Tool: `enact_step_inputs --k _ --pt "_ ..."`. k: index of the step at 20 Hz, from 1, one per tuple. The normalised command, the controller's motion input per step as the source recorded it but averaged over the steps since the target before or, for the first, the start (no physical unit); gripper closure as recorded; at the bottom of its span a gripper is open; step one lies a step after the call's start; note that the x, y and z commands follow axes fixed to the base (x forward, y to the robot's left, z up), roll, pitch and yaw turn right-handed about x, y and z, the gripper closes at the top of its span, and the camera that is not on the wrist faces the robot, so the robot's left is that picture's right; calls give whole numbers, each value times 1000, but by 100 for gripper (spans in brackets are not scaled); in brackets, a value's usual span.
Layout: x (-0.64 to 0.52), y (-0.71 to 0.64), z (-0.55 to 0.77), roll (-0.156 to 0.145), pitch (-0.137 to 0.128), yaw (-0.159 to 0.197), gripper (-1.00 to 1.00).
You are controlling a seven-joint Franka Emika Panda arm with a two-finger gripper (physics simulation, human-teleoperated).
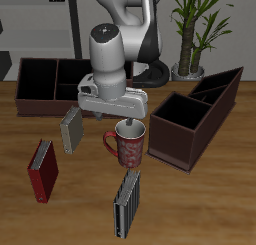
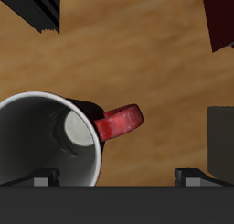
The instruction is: Place the red mug into the back desk caddy's right compartment
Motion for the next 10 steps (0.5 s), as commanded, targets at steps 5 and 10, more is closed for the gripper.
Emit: enact_step_inputs --k 5,10 --pt "30 9 -230 3 29 -17 -100" --pt "2 38 -147 5 20 -14 -100"
